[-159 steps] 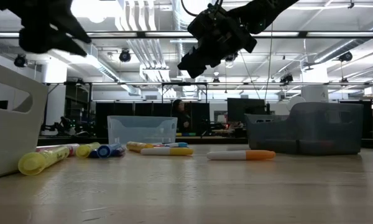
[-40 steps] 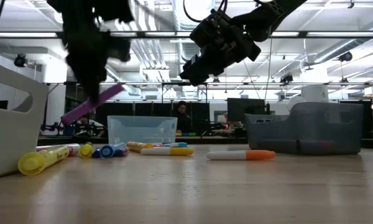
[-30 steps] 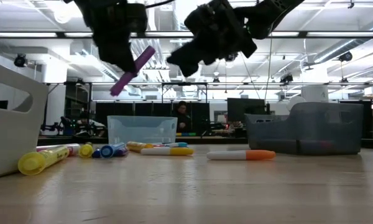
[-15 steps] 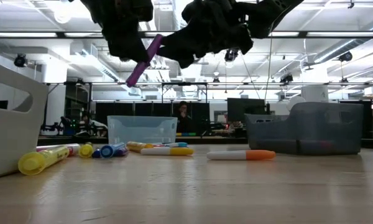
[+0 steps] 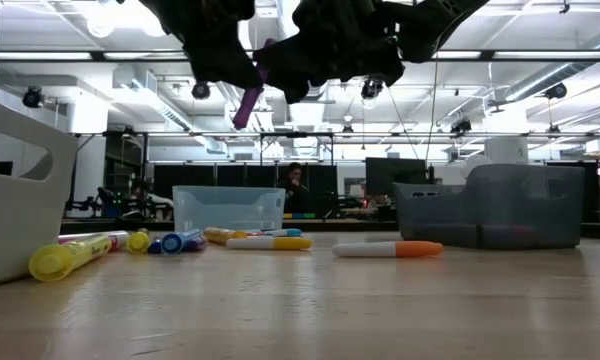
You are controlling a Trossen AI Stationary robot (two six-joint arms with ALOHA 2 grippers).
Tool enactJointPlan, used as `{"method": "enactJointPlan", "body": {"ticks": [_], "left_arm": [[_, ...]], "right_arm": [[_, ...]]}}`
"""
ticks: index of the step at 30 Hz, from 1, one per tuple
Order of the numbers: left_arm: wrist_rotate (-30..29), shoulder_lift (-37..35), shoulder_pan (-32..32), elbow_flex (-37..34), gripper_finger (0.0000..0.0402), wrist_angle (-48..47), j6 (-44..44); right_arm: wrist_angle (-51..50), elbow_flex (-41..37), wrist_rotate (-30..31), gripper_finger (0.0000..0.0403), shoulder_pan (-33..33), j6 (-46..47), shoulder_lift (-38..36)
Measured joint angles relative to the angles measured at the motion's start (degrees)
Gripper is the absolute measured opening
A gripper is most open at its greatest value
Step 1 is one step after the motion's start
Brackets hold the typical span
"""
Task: Pick & Place Markers
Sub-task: Put the purple highlighter pen into the black bin
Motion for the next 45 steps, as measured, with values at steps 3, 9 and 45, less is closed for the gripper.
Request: {"method": "enactJointPlan", "body": {"ticks": [3, 9, 45], "left_arm": [[-0.8, 0.0, 0.0, 0.0, 0.0051, 0.4, 1.2], [-3.7, 0.0, 0.0, 0.0, 0.0051, 0.2, 2.4], [-9.2, 0.0, 1.0, -9.8, 0.0172, 19.9, -0.5]], "right_arm": [[0.1, 0.0, -0.1, 0.0161, 0.0, 0.1, 0.0], [-0.1, 0.0, 0.0, 0.0082, -0.1, -0.2, 0.0], [-69.9, 6.8, 29.2, 0.0068, -1.4, 21.3, -14.3]]}}
